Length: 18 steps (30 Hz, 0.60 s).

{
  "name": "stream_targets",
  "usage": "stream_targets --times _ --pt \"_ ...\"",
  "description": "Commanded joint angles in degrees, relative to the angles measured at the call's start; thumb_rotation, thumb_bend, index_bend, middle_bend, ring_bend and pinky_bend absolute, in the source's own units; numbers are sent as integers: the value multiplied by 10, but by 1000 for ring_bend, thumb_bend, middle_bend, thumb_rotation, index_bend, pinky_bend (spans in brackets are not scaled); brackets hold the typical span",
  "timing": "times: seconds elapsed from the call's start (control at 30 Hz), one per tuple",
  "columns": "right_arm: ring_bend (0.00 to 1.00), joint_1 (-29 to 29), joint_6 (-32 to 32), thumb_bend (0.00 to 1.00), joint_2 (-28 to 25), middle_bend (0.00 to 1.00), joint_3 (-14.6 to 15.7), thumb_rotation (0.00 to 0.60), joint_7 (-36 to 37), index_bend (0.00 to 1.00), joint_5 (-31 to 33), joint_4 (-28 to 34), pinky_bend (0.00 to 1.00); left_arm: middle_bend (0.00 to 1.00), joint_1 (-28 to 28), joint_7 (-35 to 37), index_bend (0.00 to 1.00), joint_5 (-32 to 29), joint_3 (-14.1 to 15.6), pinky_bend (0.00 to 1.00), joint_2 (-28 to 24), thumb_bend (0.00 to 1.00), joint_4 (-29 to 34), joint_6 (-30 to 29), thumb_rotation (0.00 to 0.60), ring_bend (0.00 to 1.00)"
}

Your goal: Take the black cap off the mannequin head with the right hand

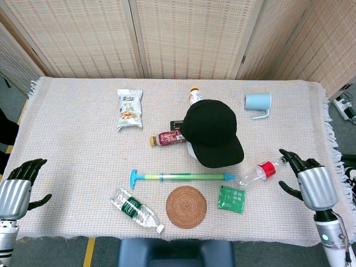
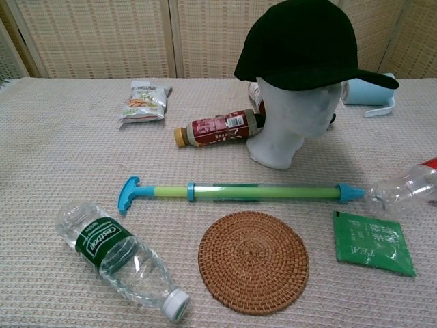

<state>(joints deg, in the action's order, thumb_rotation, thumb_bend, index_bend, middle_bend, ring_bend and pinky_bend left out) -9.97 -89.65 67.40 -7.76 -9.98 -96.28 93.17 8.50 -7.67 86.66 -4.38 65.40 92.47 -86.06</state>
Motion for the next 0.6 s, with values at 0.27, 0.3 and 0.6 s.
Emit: stream_targets --times 0.27,0.3,0.6 --pt "748 -96 62 49 99 322 -46 600 -26 219 -1 -22 880 199 -5 11 180 2 2 286 -9 96 5 -5 600 180" --pt "751 -104 67 49 109 322 -47 600 -25 220 -1 -29 880 198 -5 12 180 2 2 286 -10 96 6 -6 600 180" --pt "782 -150 77 48 196 352 -47 600 -15 287 -6 -111 905 194 -8 26 179 -5 4 284 -22 95 11 -1 600 180"
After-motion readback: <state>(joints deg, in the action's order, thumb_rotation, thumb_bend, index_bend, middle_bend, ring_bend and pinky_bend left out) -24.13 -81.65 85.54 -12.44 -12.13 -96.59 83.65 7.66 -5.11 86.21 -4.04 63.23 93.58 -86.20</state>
